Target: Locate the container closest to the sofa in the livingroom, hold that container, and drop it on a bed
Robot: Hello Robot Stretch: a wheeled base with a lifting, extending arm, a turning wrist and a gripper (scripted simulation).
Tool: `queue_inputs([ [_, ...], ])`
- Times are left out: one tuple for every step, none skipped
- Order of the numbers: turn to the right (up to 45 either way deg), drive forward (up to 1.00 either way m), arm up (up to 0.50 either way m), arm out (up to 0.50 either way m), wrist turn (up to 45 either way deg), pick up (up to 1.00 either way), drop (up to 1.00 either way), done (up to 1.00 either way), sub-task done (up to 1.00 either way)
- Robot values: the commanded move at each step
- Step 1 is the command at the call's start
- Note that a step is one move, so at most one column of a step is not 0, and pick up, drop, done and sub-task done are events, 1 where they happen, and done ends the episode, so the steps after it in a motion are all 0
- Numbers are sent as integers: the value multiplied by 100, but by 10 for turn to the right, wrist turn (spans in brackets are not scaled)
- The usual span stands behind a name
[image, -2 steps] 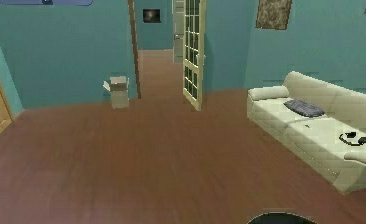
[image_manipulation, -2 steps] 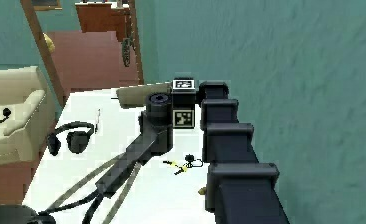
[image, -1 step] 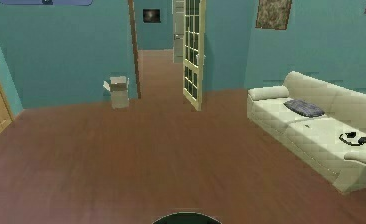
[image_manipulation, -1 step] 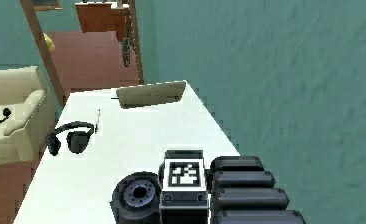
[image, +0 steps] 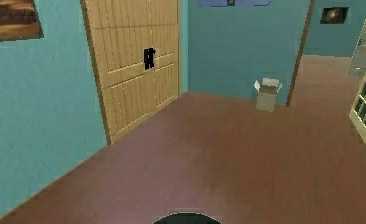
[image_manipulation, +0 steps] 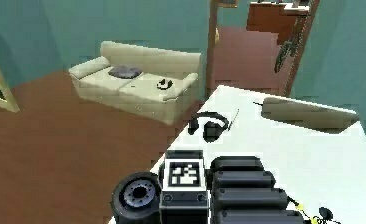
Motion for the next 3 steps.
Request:
queue_inputs([
  [0, 20, 0, 0, 0, 0, 0, 0, 0],
  [390, 0, 0, 0, 0, 0, 0, 0, 0],
  [0, 100, 0, 0, 0, 0, 0, 0, 0],
])
